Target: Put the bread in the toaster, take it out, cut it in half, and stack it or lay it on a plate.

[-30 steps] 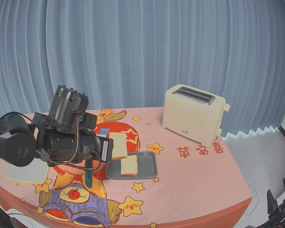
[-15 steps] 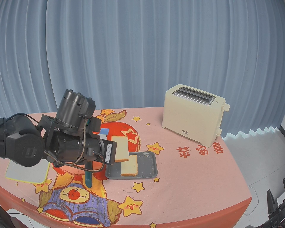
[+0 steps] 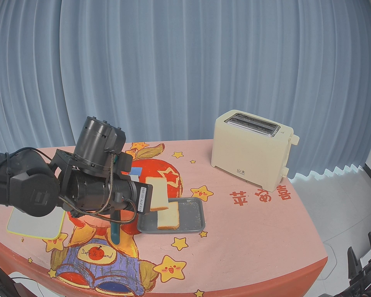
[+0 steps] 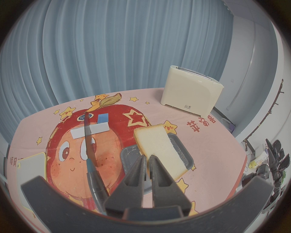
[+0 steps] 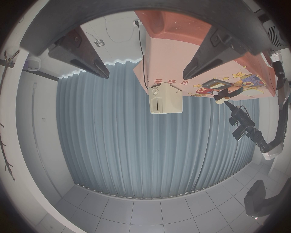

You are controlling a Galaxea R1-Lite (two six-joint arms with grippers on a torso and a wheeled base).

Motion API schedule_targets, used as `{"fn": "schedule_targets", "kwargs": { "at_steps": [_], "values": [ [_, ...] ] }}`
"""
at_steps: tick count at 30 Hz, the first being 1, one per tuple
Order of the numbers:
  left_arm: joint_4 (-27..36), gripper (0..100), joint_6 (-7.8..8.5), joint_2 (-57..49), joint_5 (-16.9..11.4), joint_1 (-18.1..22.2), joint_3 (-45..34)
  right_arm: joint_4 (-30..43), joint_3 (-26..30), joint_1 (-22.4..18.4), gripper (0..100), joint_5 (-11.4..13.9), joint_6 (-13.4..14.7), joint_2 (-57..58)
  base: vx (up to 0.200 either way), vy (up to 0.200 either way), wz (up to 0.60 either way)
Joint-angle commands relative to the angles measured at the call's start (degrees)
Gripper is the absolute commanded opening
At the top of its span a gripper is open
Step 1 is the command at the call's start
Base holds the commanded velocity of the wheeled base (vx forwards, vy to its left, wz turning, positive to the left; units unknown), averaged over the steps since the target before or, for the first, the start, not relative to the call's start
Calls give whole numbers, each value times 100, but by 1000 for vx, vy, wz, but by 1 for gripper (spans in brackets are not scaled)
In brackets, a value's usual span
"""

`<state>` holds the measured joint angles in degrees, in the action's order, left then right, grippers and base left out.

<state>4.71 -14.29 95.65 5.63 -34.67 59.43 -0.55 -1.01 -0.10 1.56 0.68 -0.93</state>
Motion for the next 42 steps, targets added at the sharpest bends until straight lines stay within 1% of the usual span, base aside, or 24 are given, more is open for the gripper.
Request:
{"fn": "schedule_targets", "kwargs": {
  "at_steps": [1, 6, 10, 15, 22, 42],
  "values": [
    [-5, 0, -13, -2, 8, 4, 16, -7, 101, 1, 100, 2, 2, 93, 0, 0, 0],
    [4, 0, -21, 7, -1, -13, -19, -7, 101, 1, 100, 2, 2, 93, 0, 0, 0],
    [-14, 0, -13, 358, 8, -5, 25, -7, 101, 1, 100, 2, 2, 93, 0, 0, 0],
    [-207, 0, -21, 499, 8, -5, -10, 2, 101, 1, 100, 2, 2, 93, 0, 0, 0],
    [-251, 0, -21, 683, 8, -13, -19, -7, 101, 1, 100, 2, 2, 93, 0, 0, 0],
    [-251, 0, -21, 798, 8, -13, -19, -7, 101, 1, 100, 2, 2, 93, 0, 0, 0]
  ]
}}
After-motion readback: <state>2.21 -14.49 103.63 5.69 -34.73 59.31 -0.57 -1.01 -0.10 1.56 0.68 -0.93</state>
